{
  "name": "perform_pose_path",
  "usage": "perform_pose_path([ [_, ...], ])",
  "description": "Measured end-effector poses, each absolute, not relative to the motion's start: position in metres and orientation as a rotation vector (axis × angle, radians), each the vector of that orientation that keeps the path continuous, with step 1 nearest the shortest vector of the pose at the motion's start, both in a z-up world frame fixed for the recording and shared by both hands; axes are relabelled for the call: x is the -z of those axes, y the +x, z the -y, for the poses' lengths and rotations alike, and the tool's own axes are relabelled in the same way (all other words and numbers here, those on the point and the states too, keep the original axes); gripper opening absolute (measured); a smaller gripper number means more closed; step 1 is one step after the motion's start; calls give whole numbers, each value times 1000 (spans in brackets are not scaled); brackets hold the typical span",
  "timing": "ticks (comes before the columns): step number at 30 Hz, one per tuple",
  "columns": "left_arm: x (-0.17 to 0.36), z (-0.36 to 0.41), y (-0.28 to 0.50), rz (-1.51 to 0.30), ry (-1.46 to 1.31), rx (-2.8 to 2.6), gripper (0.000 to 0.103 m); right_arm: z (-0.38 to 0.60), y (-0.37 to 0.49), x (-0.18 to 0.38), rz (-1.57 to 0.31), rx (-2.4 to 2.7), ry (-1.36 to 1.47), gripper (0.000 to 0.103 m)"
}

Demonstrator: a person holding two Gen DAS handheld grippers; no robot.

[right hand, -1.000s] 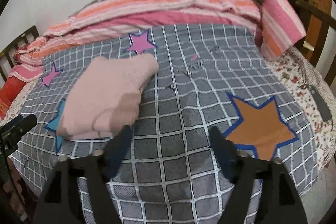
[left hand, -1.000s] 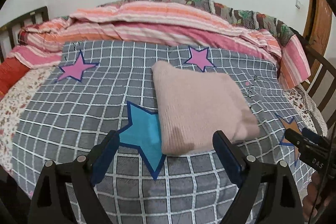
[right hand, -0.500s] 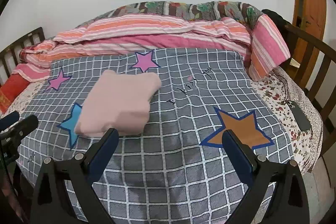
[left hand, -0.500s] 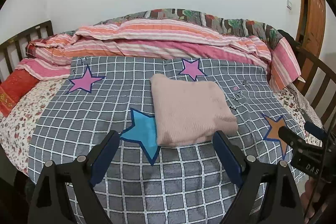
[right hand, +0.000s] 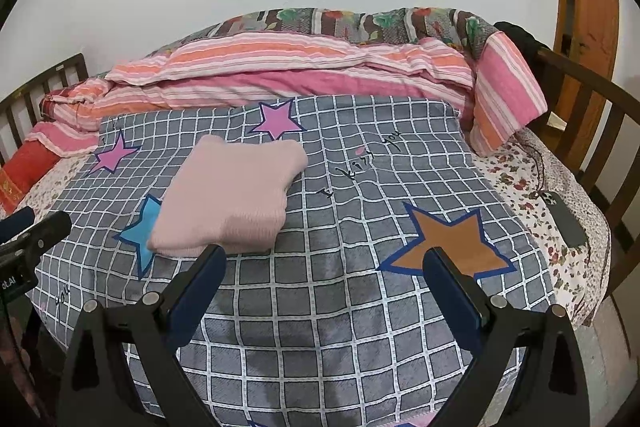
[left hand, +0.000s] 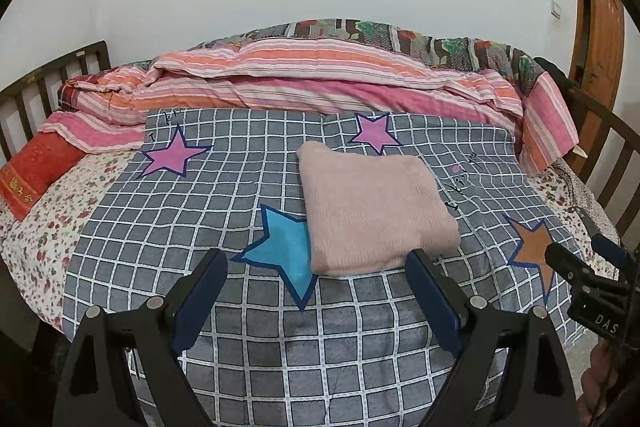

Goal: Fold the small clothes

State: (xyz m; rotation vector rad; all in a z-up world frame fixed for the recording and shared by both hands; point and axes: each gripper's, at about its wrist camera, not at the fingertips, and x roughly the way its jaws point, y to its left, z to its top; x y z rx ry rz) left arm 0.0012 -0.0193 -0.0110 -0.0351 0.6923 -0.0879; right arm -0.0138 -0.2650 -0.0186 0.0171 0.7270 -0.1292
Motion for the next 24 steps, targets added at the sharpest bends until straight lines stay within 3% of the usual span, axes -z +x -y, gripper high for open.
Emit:
perform_pose_path([
  [24, 9, 15, 1, -694, -41, 80, 90, 265, -15, 11, -713, 128, 22, 97],
])
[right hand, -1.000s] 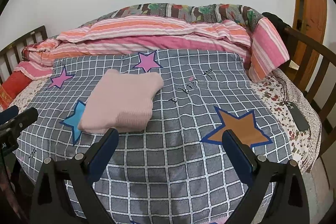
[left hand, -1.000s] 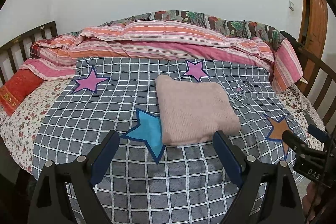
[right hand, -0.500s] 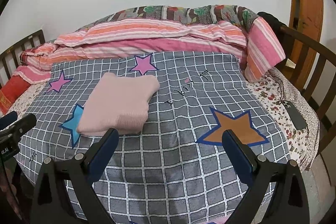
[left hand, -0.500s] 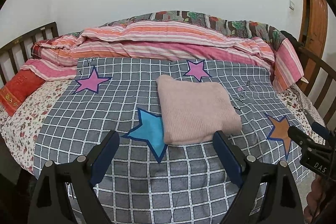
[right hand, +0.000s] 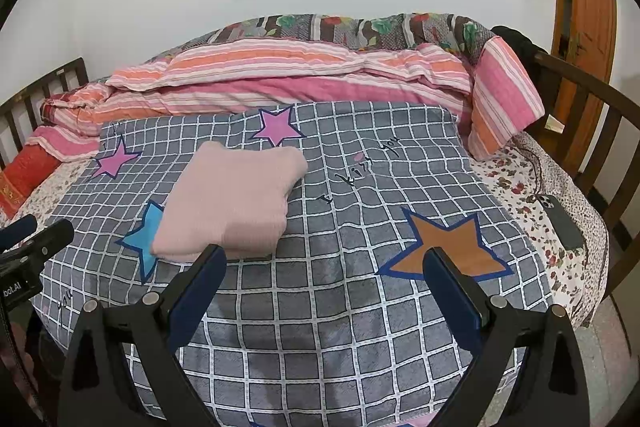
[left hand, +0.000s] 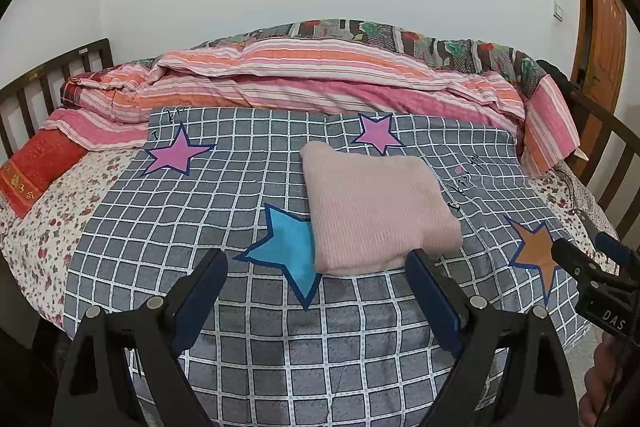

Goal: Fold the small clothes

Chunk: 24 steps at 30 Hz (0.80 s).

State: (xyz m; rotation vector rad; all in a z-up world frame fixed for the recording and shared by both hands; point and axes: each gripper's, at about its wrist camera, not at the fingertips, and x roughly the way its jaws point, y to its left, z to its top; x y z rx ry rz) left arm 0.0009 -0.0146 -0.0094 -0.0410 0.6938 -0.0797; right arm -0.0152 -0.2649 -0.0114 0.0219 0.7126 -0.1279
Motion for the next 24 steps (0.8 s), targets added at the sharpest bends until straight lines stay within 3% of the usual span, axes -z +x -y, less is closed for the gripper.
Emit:
perform_pose_path([
  [24, 7, 14, -2, -687, -39, 78, 90, 263, -16, 11, -716, 130, 33, 97],
])
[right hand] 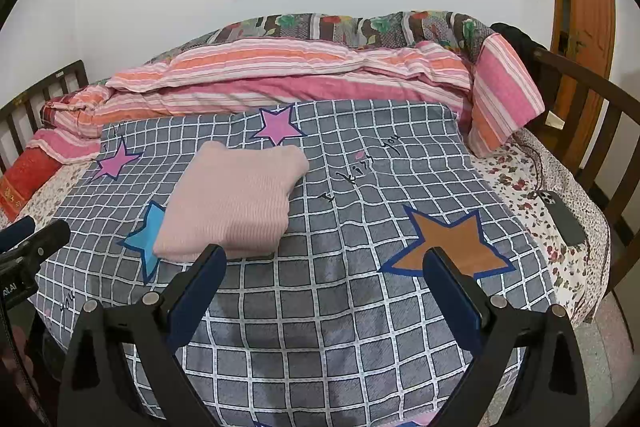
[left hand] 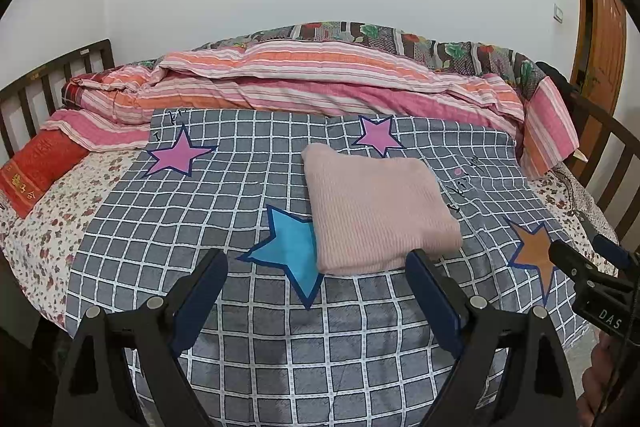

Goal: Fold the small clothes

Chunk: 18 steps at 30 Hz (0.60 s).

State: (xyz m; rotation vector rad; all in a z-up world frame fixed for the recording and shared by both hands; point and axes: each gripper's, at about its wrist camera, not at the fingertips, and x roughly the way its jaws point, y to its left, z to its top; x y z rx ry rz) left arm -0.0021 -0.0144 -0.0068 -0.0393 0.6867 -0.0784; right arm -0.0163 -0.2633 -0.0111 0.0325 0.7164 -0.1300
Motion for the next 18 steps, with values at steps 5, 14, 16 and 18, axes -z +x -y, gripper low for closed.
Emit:
perform_pose_path([
  [5, 7, 15, -2, -688, -41, 77, 90, 265, -15, 11, -714, 133, 32, 97],
  [14, 7, 14, -1, -685, -35, 77, 90, 265, -14, 10, -711, 134, 34, 97],
  [16, 8, 13, -1, -685, -38, 77, 90, 265, -15, 10, -710, 134, 34, 97],
  [18, 8, 13, 0, -687, -42, 76, 90, 265, -15, 11, -711, 135, 33, 97],
])
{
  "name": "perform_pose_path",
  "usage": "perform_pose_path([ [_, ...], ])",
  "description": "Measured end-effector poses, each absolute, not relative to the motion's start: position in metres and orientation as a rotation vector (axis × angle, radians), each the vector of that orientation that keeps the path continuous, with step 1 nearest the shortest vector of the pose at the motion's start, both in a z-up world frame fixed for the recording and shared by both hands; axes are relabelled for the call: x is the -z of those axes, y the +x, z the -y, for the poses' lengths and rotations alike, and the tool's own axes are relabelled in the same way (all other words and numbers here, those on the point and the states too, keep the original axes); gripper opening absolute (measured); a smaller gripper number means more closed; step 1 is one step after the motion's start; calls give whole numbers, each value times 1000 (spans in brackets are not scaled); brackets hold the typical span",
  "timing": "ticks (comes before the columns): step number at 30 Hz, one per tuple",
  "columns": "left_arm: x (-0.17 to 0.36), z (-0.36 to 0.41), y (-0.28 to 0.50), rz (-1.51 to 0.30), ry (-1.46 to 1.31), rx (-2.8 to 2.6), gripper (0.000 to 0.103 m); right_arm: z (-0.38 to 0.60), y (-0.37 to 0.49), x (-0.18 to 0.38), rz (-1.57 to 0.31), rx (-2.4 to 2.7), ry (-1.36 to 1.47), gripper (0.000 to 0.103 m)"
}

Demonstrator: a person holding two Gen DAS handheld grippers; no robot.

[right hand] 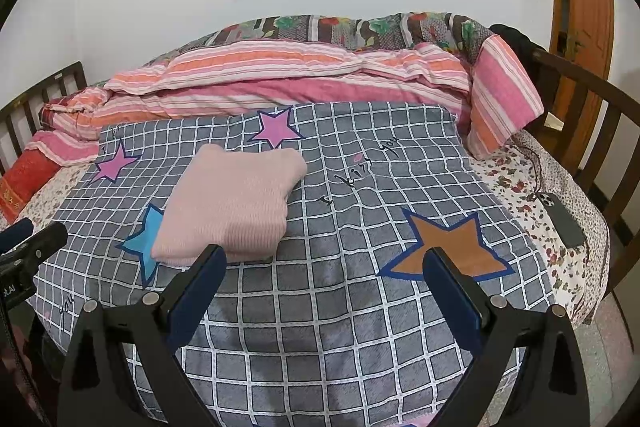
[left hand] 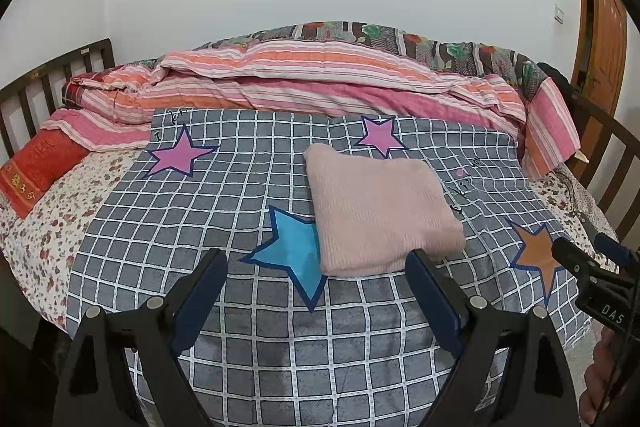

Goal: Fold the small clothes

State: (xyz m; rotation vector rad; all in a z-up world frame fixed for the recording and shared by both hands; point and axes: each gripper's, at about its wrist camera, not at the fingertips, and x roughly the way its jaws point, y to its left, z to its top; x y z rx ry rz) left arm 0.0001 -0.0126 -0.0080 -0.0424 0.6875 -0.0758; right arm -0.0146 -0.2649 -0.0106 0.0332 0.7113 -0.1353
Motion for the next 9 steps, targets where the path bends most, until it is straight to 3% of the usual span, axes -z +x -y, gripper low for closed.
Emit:
perform_pose_path([
  [9, 9, 11, 4, -684, -48, 76, 90, 264, -4, 11, -715, 120, 37, 97],
])
